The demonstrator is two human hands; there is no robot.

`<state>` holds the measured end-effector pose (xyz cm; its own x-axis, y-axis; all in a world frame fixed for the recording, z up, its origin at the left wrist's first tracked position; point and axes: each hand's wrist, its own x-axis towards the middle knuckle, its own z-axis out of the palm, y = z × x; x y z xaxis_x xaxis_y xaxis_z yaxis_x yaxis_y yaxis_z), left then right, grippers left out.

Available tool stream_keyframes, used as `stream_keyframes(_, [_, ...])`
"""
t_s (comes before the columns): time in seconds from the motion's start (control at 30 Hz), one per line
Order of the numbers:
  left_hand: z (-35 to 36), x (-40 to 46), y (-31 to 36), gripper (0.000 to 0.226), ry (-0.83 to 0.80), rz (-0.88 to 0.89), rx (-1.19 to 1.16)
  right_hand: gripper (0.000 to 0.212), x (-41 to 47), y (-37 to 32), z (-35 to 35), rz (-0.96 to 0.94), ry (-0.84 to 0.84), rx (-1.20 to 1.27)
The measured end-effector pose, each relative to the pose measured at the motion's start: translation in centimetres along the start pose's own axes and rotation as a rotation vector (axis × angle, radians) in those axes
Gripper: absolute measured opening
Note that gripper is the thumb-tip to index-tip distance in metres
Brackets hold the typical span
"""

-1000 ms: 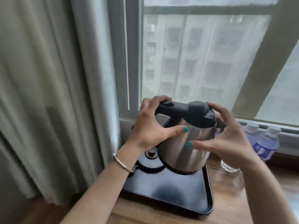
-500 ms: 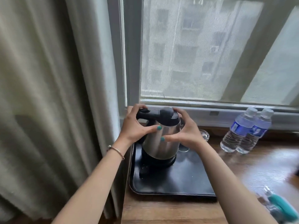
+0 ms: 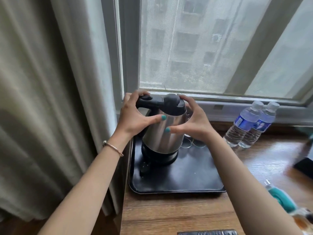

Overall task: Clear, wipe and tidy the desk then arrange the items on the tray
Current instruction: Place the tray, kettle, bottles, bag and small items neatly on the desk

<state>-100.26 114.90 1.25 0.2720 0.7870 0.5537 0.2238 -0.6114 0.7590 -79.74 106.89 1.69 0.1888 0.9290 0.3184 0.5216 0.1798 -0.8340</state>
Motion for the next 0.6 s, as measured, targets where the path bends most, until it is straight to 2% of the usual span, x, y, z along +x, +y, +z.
stream_keyframes(0.6, [2.0, -2.2, -4.7, 0.071, 0.021, -0.037, -0.012, 0.107, -0.1, 2.9, 1.6, 0.056, -0.062, -0.144])
